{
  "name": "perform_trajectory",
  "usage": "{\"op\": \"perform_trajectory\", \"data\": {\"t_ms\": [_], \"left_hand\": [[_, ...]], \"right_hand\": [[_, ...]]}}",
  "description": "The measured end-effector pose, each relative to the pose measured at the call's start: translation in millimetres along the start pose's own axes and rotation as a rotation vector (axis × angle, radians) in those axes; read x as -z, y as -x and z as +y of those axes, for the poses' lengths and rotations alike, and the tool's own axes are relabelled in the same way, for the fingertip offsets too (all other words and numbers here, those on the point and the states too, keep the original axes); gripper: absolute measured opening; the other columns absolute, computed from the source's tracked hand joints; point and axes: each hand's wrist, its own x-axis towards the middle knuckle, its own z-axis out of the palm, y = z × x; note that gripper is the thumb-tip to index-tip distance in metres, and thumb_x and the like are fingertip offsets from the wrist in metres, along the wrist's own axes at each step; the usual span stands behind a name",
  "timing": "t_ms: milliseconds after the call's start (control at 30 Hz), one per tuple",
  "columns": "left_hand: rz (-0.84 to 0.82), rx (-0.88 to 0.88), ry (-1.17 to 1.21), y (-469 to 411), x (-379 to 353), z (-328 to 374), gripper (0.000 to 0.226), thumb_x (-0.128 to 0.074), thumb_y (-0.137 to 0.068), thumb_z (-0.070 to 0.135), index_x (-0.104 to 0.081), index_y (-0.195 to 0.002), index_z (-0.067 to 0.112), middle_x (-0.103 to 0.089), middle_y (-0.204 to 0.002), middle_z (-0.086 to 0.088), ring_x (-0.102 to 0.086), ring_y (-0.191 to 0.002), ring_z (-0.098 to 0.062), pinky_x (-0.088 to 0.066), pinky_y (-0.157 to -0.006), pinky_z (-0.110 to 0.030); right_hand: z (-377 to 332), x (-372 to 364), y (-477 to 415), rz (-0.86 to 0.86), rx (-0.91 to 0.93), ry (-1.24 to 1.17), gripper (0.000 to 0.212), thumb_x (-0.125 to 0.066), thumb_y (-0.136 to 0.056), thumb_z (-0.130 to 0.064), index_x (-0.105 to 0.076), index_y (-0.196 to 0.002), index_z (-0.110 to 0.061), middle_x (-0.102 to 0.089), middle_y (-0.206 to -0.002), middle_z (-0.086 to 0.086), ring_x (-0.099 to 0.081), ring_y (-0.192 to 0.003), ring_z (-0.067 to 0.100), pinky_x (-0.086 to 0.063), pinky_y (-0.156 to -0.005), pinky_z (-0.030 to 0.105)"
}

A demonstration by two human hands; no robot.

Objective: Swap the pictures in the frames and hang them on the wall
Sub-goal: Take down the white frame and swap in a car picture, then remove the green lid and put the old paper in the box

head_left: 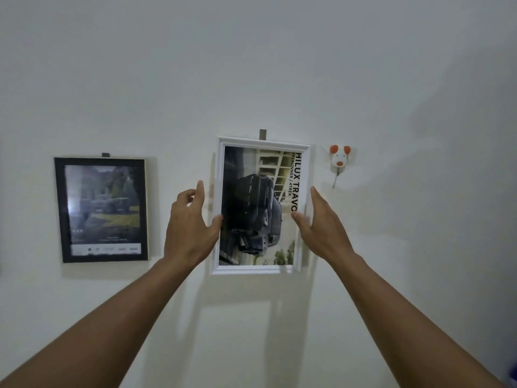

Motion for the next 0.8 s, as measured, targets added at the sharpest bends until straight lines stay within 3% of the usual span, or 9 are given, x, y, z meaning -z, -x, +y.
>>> {"op": "perform_trajectory", "data": {"t_ms": [167,400,567,800], "left_hand": [[-0.054,0.026,0.039,32.9,26.7,-2.7,0.075,-0.062,-0.090,0.037,-0.026,-0.151,0.014,-0.041,-0.146,-0.010,-0.040,-0.133,-0.026,-0.036,-0.108,-0.036],[-0.209,0.071,0.106,110.8,68.9,-24.6,0.051,-0.062,-0.090,0.038,-0.058,-0.132,0.010,-0.058,-0.135,-0.006,-0.051,-0.126,-0.020,-0.036,-0.109,-0.032],[-0.422,0.143,0.130,188.2,82.1,-44.7,0.041,-0.063,-0.089,0.037,-0.067,-0.120,0.012,-0.066,-0.123,-0.004,-0.057,-0.120,-0.016,-0.036,-0.105,-0.026],[-0.756,0.224,0.084,286.9,60.2,-81.0,0.047,-0.063,-0.088,0.041,-0.066,-0.120,0.008,-0.067,-0.120,-0.007,-0.060,-0.115,-0.020,-0.045,-0.101,-0.035]], "right_hand": [[-20.3,15.0,37.6,-0.036,-0.069,0.087,0.077,-0.048,-0.099,-0.050,-0.013,-0.158,-0.015,-0.018,-0.164,0.002,-0.019,-0.150,0.020,-0.022,-0.119,0.037],[-52.7,9.5,123.7,-0.184,-0.159,0.145,0.063,-0.053,-0.099,-0.041,-0.033,-0.151,-0.013,-0.044,-0.151,0.007,-0.043,-0.136,0.028,-0.037,-0.109,0.038],[-50.5,-21.6,204.5,-0.359,-0.297,0.181,0.062,-0.056,-0.096,-0.044,-0.039,-0.148,-0.015,-0.054,-0.141,0.007,-0.051,-0.129,0.025,-0.043,-0.101,0.036],[-12.4,-69.7,304.6,-0.593,-0.455,0.233,0.061,-0.056,-0.096,-0.043,-0.043,-0.145,-0.008,-0.052,-0.142,0.011,-0.049,-0.130,0.028,-0.042,-0.104,0.038]]}}
